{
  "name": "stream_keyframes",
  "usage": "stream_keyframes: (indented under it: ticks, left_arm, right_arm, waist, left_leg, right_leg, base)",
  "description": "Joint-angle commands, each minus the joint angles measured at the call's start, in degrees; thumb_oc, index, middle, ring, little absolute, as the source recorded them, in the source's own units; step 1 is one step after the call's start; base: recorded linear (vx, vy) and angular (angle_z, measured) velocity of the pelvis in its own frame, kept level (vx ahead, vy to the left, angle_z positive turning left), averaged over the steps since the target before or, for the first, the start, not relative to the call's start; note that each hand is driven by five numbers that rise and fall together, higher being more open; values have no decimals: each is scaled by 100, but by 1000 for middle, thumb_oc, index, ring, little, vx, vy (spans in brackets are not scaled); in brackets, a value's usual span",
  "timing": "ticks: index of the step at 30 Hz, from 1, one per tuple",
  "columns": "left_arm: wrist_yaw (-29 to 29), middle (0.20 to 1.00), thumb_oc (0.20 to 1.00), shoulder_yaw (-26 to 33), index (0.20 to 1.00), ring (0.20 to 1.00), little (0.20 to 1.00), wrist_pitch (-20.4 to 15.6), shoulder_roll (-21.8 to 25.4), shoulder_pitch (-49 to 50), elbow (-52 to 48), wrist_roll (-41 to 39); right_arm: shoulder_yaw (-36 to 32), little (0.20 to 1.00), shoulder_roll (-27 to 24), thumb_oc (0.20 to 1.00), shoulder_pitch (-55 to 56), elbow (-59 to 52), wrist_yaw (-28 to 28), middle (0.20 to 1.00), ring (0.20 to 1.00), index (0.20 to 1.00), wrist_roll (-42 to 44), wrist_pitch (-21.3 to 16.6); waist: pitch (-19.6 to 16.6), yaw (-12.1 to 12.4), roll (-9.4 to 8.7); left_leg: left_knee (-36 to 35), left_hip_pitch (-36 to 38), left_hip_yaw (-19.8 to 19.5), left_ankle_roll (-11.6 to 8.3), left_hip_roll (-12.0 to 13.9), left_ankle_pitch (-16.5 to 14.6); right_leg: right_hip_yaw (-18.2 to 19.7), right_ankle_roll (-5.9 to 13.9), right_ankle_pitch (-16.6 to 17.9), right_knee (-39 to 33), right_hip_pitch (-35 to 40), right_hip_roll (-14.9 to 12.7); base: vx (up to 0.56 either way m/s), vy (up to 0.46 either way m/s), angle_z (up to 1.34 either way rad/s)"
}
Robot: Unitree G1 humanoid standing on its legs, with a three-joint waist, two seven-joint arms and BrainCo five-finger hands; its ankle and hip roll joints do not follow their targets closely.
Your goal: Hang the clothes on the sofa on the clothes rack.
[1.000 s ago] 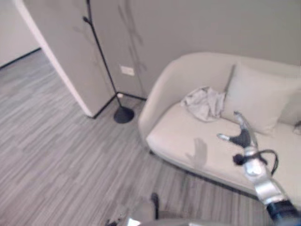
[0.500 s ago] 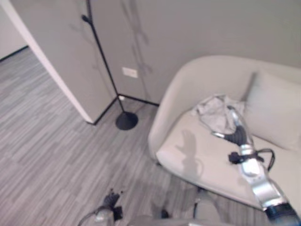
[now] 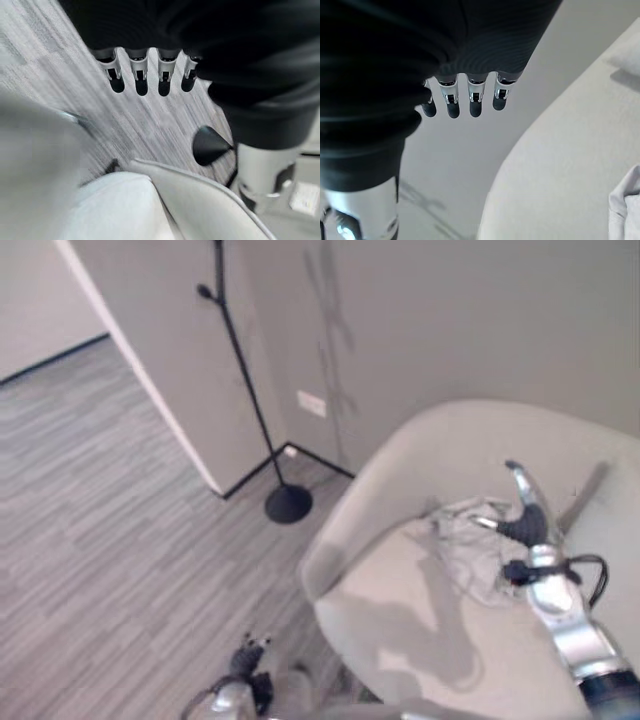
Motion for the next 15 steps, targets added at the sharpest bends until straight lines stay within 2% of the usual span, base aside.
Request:
stream_keyframes:
  ticks: [1, 3, 4, 9, 15]
  left_arm:
    - [22, 1000, 1000, -240, 1000, 1000, 1000, -6, 128, 236, 108, -83]
    - [53, 1000, 1000, -99, 1000, 1000, 1000, -52, 193, 184, -25, -172]
    - [112, 1000, 1000, -62, 1000, 1000, 1000, -118, 197, 189, -180, -436]
    - [76, 1000, 1000, -46, 1000, 1000, 1000, -106, 252, 173, -65, -354]
    - [56, 1000, 1000, -181, 1000, 1000, 1000, -161, 287, 67, 261, -243]
  right_arm:
    - [24, 1000, -127, 1000, -210, -184, -283, 1000, 1000, 1000, -410, 116]
    - [148, 1000, -197, 1000, -334, 81, -279, 1000, 1000, 1000, -869, 253]
    - [187, 1000, -137, 1000, -451, 396, -330, 1000, 1000, 1000, -769, 337]
    - [339, 1000, -172, 1000, -627, 1009, -390, 1000, 1000, 1000, -1255, 610]
    - [585, 1000, -255, 1000, -1314, 2536, -919, 1000, 1000, 1000, -1371, 797]
  waist:
    - [-149, 57, 100]
    - [-163, 82, 86]
    - [-145, 99, 123]
    - [-71, 149, 147]
    - [60, 248, 143]
  left_leg:
    - [-122, 239, -115, 187, -29, 971]
    - [-128, 238, -90, 188, -92, 852]
    - [-128, 252, -84, 187, -105, 826]
    - [-128, 228, -92, 167, -117, 771]
    - [-128, 47, -126, 152, -136, 740]
  right_leg:
    - [4, 689, -377, 294, 185, -255]
    - [-47, 729, -329, 194, 107, -320]
    - [-48, 767, -271, 137, 57, -385]
    - [-73, 832, -206, 55, -22, -453]
    - [-147, 922, -141, 55, -234, -514]
  base:
    - [43, 54, -51]
    - [52, 32, -26]
    - [48, 47, 1]
    - [27, 22, 27]
    - [5, 0, 20]
